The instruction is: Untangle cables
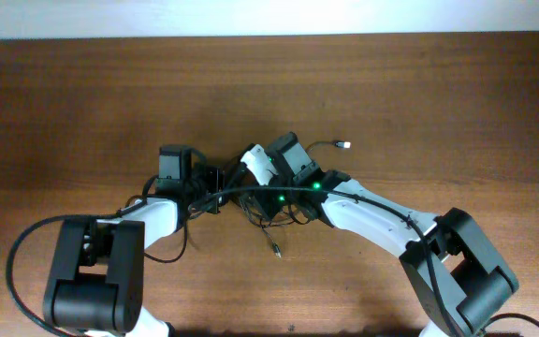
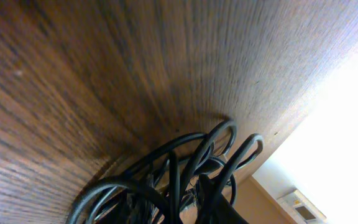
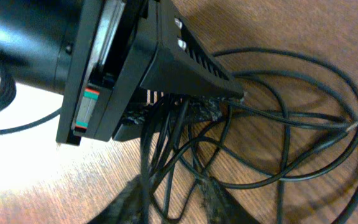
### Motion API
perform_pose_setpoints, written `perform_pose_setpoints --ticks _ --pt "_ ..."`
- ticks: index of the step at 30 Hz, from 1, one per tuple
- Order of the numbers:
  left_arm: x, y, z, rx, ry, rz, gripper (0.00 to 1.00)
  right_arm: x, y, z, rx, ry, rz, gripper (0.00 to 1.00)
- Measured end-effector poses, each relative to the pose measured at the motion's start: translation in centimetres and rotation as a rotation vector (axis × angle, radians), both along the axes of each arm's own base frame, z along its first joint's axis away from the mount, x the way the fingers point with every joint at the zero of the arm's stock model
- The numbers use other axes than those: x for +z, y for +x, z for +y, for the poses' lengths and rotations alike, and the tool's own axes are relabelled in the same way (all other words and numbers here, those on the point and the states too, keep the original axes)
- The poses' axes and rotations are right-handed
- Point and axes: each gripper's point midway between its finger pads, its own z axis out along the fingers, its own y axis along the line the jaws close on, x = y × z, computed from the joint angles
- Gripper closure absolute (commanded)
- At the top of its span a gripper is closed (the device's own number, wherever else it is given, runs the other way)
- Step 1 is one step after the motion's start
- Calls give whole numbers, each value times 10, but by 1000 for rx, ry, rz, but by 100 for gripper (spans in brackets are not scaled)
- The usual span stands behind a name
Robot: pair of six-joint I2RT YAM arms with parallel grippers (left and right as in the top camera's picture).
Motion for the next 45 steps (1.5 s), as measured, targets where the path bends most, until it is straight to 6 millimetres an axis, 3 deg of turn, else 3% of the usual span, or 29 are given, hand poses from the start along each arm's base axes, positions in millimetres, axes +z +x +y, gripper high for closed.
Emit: perform_pose_setpoints --ticks 9,12,14,15,19,21,25,27,33,36,37,40,42,44,45 --pt "1 -1 -2 -7 -6 0 74 -1 -7 2 19 7 27 74" --pt "1 -1 -2 -7 -6 0 72 -8 -19 12 53 -2 37 76" --pt "1 -1 -2 -7 -6 0 70 -15 -22 14 60 -12 49 96" --pt "1 -1 -2 -7 -6 0 68 -18 -23 14 60 -16 54 96" --pt "0 -1 -2 -7 -5 2 66 -27 -25 8 42 -40 95 96" --pt "-3 -3 -1 -2 6 17 66 -32 -34 -8 22 -100 170 96" --pt "-4 -4 -1 7 43 19 66 9 -46 -63 -70 -167 271 96" --pt "-4 -5 -3 5 48 23 67 33 -58 -76 -68 -170 268 96" --pt "-5 -14 0 4 -13 81 80 63 -77 -108 -99 -247 224 96" --pt "-3 -16 32 85 -92 139 96 80 -79 -138 -171 -271 207 96" --pt "-7 -7 63 172 -49 118 100 84 -80 -155 -215 -284 216 96" --pt "0 12 166 414 0 3 100 109 -58 -203 -425 -250 149 96" --pt "18 22 203 441 18 -134 100 108 -46 -227 -557 -257 168 96" --pt "41 28 219 377 16 -287 100 104 -37 -239 -653 -245 203 83" --pt "46 27 219 344 8 -318 100 104 -34 -235 -659 -215 216 62"
